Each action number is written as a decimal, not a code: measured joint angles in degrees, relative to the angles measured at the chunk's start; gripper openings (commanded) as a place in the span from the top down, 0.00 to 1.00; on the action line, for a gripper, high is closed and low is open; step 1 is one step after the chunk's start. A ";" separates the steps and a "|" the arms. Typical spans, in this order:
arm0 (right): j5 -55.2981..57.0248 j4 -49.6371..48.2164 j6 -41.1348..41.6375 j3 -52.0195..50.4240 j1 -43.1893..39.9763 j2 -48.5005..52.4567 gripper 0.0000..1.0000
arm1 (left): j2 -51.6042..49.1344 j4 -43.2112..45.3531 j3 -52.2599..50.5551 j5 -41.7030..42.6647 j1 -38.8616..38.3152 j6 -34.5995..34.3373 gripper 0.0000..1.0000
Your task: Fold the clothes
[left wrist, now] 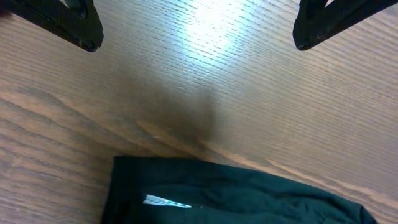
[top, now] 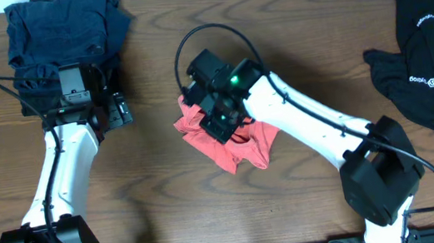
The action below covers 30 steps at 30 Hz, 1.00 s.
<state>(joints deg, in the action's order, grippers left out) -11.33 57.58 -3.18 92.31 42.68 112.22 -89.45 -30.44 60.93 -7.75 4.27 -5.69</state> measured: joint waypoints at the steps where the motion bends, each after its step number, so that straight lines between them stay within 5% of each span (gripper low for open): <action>1: -0.20 0.37 0.00 0.00 0.55 -0.17 0.99 | 0.00 0.00 0.00 0.00 0.26 0.00 0.01; 3: -0.35 0.87 0.02 0.02 1.73 -0.22 0.98 | 0.00 0.00 0.00 0.00 0.63 0.00 0.01; 6: -0.87 1.09 0.22 0.02 3.06 -0.22 0.83 | 0.00 0.00 0.00 0.00 0.94 0.00 0.01; 9: -1.57 1.51 0.20 0.02 3.54 -0.22 0.54 | 0.00 0.00 0.00 0.00 0.94 0.00 0.01; 11: -1.79 1.75 0.31 0.11 3.52 -0.22 0.44 | 0.00 0.00 0.00 0.02 0.94 0.00 0.01; 19: -1.90 3.10 0.15 5.01 0.35 -1.01 0.29 | 0.00 -1.22 0.00 0.90 0.94 0.00 0.01; 30: 1.64 1.03 1.92 13.40 -19.65 -6.29 0.18 | 0.00 -6.03 0.00 14.27 0.94 -1.60 0.02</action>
<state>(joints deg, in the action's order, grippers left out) -9.69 58.61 -1.26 105.71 23.03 105.93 -89.45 -36.47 60.93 6.52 5.21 -7.29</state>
